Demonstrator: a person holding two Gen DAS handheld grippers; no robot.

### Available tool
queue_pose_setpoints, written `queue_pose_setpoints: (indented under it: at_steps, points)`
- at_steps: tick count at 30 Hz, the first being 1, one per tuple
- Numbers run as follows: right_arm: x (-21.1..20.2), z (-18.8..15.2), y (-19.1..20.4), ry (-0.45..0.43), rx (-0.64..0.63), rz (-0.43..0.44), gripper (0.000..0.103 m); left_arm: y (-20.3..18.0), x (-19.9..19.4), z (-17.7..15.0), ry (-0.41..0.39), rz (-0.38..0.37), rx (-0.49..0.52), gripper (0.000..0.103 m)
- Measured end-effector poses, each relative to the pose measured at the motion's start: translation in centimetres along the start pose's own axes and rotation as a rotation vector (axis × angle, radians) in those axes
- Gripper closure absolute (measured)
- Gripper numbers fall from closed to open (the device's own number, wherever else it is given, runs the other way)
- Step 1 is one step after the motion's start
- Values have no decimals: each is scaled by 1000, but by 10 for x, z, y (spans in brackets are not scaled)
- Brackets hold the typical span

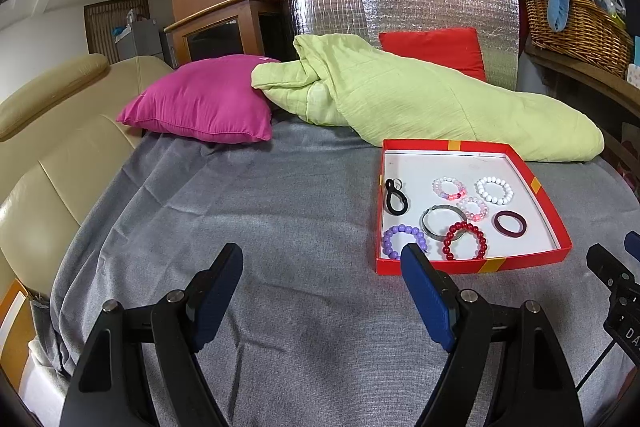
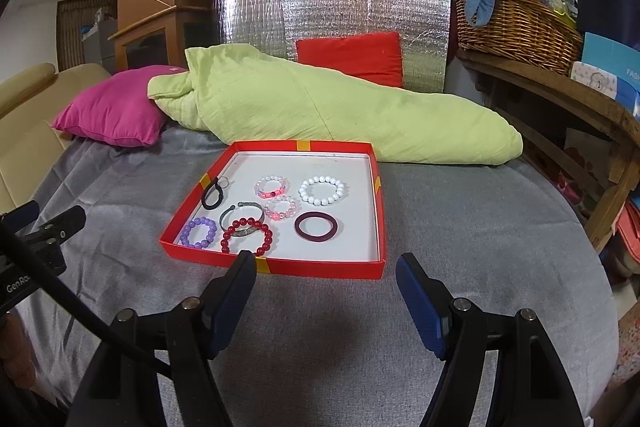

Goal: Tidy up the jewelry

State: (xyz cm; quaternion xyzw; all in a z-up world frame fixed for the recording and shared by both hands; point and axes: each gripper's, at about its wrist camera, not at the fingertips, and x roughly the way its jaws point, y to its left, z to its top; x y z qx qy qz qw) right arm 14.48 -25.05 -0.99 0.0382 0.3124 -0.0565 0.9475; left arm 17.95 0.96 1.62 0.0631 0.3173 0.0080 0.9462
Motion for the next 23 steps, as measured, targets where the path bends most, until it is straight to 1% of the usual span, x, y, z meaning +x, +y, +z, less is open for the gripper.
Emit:
queue_pose_setpoints:
  at_steps: [20,23]
  points:
    - [0,0,-2,3,-7,-6,27,0,1,-2,-3,4,12,21]
    - [2,0,-9,10,2,-8,27,2,9,-3,24,-4,6,21]
